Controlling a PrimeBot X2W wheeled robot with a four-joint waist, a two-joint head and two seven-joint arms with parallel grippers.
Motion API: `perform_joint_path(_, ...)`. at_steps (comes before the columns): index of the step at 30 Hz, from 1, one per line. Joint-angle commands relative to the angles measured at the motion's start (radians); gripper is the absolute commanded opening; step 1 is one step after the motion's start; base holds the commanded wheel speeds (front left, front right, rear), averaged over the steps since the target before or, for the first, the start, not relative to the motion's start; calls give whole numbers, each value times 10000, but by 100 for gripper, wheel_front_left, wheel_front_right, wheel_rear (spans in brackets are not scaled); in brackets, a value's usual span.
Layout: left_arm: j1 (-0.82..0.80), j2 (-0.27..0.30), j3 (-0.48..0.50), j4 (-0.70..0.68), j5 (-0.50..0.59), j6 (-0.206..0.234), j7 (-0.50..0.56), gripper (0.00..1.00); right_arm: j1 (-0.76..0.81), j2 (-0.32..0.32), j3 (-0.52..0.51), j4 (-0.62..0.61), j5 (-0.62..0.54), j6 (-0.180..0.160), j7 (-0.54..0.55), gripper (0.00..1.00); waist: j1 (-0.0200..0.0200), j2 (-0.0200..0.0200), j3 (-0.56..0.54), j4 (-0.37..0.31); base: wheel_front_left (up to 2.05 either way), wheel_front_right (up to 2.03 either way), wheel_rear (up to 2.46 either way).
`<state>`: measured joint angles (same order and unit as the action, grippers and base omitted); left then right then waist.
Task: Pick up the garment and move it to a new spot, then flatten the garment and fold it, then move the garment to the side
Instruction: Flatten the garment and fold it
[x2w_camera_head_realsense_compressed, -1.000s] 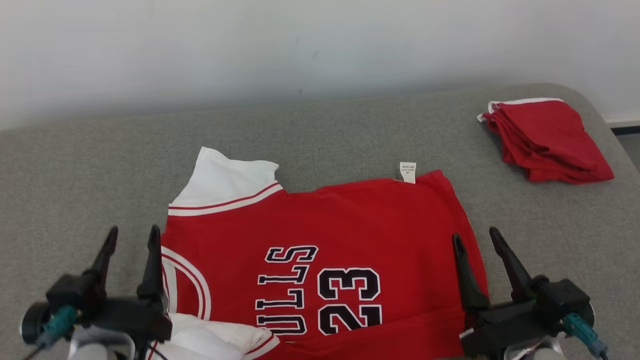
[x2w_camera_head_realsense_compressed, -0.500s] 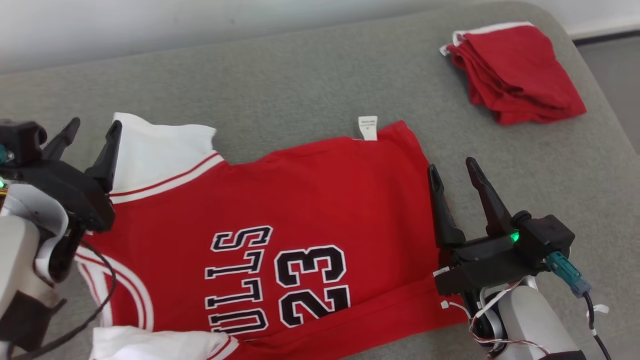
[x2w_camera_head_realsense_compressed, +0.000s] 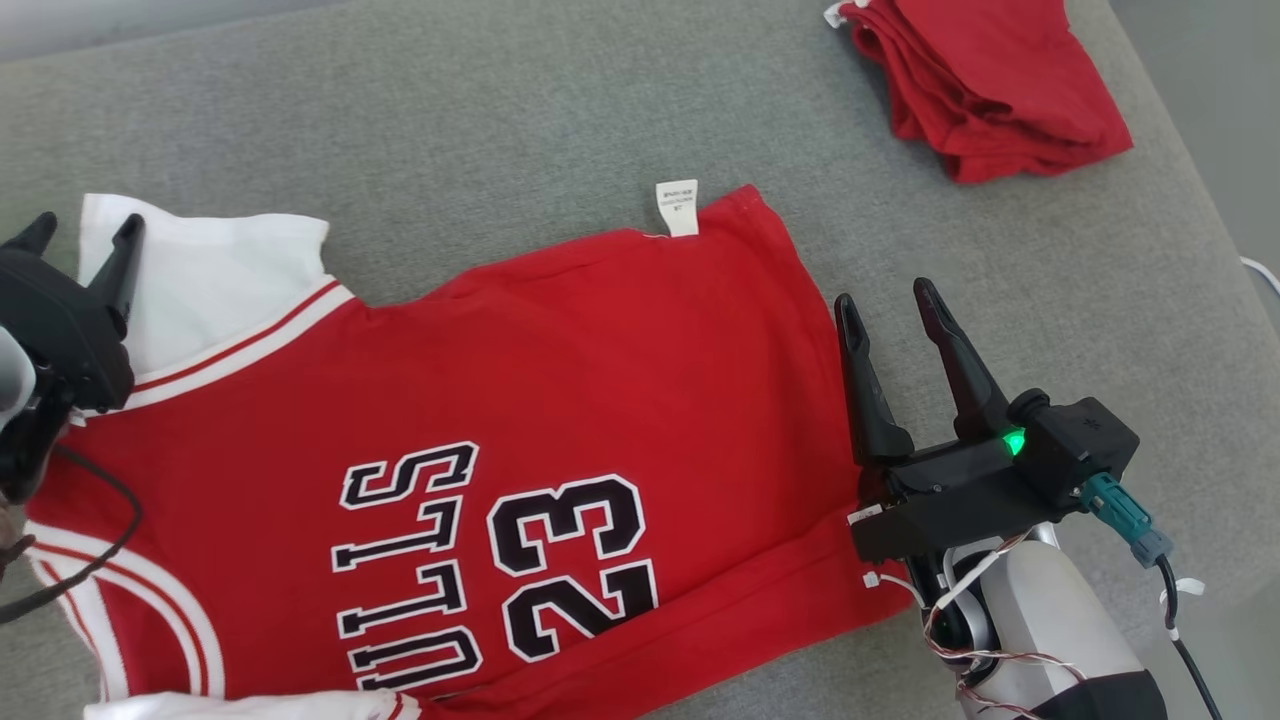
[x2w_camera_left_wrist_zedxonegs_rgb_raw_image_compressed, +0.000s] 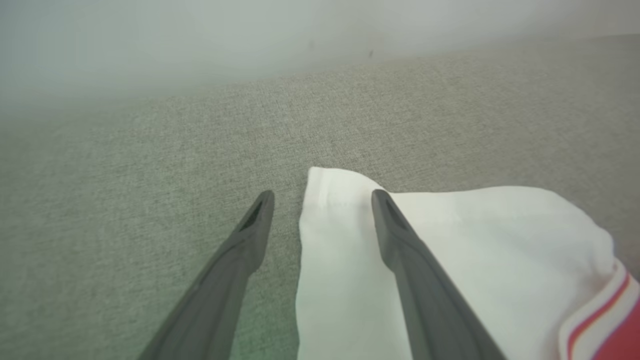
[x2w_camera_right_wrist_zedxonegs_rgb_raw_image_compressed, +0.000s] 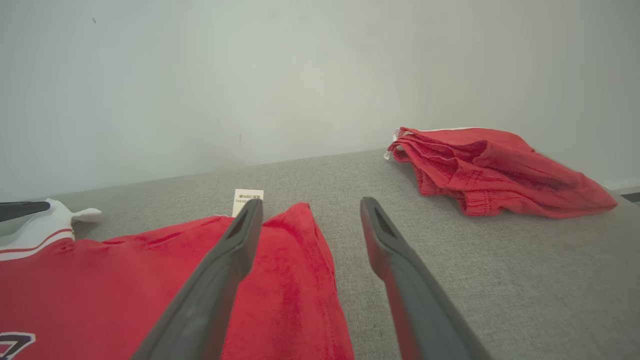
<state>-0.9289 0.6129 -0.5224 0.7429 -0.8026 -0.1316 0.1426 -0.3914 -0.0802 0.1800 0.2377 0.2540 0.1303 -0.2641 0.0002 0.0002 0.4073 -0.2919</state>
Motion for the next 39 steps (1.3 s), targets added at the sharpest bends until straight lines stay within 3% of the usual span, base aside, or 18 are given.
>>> perform_joint_path(1,-211,79,-81,164,-84,22,-14,100,-91,71,26,-17,56,1,-11,100,-2,-2,201,-222,0,0,0)
perform_joint_path(7,-455,1,-458,703,-350,22,-51,100,-122,67,58,75,-12,1,-11,100,-2,-2,259,-243,0,0,0)
perform_joint_path(8,-487,-12,-540,763,-355,22,-48,62,-146,43,54,86,-19,1,-11,100,-2,-2,264,-233,0,0,0)
perform_joint_path(9,-560,-37,-623,778,-337,22,-164,0,-170,3,28,105,-23,1,-11,100,-2,-2,260,-198,0,0,0)
perform_joint_path(14,-800,-221,-941,811,-512,22,-696,0,-343,-285,47,402,64,1,-11,100,-2,-2,80,123,0,0,0)
perform_joint_path(22,-642,-414,-1433,389,-968,21,-1653,0,-1358,-997,521,2211,429,1,-11,100,-2,-2,-270,768,0,0,0)
perform_joint_path(31,-675,-592,-2129,-167,-1273,21,-2426,0,-3296,-1844,1760,4404,1559,1,558,100,-2,-2,-311,1477,0,0,0)
perform_joint_path(39,-989,-753,-2638,-344,-1546,21,-2861,0,-4256,-2147,2482,5630,2522,1,1079,100,-2,-2,-226,1810,0,0,0)
